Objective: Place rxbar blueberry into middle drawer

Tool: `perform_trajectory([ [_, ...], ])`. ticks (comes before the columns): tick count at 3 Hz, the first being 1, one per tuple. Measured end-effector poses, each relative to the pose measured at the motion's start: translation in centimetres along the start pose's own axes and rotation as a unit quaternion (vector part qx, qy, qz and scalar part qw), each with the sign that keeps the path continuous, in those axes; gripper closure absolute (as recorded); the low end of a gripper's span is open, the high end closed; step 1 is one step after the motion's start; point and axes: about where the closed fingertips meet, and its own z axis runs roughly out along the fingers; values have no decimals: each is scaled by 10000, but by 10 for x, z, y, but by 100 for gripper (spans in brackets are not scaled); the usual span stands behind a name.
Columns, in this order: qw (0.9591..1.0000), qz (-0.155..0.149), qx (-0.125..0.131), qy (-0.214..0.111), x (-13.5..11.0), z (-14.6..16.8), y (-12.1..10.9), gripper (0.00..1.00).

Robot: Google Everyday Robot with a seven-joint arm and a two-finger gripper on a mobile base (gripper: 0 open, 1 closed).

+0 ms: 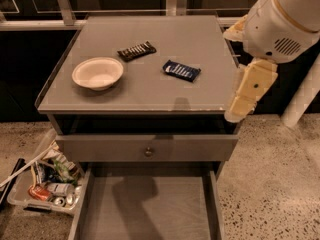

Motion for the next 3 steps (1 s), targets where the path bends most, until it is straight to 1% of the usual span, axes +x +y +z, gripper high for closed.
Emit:
perform_trajectory([
  [1,9964,-167,209,-809,-16,7,-23,0],
  [2,9866,-290,205,-1590,-35,24,-55,0],
  [3,9866,-290,206,-1590,-35,24,-55,0],
])
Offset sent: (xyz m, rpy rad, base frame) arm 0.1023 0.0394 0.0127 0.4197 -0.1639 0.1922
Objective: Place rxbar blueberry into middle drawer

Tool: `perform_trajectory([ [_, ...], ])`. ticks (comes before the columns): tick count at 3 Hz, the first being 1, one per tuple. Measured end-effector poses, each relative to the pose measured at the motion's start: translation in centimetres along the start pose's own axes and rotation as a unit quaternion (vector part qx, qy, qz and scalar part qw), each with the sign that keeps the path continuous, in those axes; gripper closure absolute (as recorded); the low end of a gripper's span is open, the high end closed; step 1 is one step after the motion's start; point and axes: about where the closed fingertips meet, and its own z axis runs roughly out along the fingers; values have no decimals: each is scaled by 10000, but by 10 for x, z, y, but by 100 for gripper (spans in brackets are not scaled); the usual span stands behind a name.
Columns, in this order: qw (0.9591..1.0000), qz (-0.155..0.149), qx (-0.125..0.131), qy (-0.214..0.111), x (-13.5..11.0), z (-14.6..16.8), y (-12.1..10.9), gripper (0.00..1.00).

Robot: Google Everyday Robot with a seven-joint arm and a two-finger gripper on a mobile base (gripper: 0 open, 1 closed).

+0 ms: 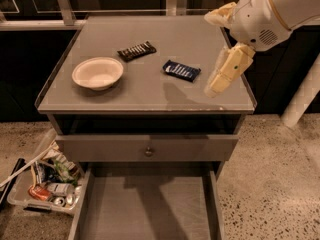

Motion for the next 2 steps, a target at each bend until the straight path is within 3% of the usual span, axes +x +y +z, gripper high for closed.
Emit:
perform_trajectory([
  [1,10000,30,54,12,-4,6,0,0],
  [2,9999,71,133,21,-3,30,-17,0],
])
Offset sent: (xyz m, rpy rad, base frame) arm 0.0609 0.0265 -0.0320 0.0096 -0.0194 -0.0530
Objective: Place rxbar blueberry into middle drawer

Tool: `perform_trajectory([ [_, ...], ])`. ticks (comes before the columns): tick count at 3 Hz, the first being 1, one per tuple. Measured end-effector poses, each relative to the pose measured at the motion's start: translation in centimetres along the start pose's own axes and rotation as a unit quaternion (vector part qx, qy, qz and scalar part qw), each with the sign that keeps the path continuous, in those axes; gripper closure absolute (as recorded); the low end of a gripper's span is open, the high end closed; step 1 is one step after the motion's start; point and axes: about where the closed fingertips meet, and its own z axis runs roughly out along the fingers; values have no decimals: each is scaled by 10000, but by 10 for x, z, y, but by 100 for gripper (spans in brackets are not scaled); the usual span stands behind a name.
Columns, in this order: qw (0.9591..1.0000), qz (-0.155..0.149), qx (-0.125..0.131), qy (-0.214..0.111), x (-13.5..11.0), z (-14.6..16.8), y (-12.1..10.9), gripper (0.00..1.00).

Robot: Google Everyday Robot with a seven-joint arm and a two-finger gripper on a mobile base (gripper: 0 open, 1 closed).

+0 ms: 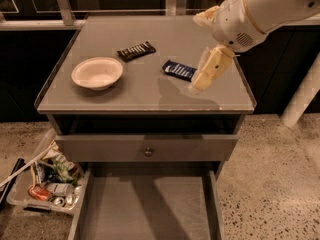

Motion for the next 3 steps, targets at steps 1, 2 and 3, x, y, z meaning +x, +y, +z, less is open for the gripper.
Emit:
perform_trajectory([
  [1,9998,192,50,6,10,28,-22,0],
  [2,9986,529,-39,-5,28,55,-34,0],
  [3,9957,906,-166,40,52,79,-41,0],
])
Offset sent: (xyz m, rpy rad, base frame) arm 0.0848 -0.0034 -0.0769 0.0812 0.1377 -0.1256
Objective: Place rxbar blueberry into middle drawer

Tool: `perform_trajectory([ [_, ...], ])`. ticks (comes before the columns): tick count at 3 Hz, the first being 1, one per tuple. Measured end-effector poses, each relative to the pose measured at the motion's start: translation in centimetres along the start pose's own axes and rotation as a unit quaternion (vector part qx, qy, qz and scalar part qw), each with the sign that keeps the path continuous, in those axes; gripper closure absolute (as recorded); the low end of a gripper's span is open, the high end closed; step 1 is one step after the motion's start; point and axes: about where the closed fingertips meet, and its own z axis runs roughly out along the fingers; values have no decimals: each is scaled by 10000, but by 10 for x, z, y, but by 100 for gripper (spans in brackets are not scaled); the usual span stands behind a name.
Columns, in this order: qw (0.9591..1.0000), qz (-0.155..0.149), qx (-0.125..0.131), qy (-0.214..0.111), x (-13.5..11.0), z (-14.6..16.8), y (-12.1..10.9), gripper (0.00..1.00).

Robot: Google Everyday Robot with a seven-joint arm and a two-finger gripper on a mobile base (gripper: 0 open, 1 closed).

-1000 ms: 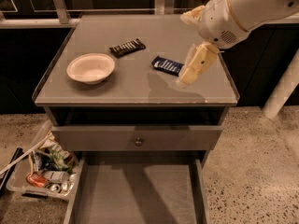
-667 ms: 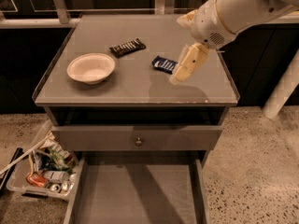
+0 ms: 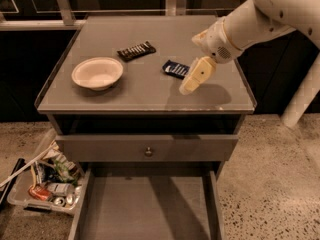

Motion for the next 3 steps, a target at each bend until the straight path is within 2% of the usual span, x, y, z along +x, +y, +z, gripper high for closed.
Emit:
perform_trajectory([
  [1,9995,276,-143,-13,19,24,-16,0],
  [3,9971,527,-398,-382,16,59,-42,0],
])
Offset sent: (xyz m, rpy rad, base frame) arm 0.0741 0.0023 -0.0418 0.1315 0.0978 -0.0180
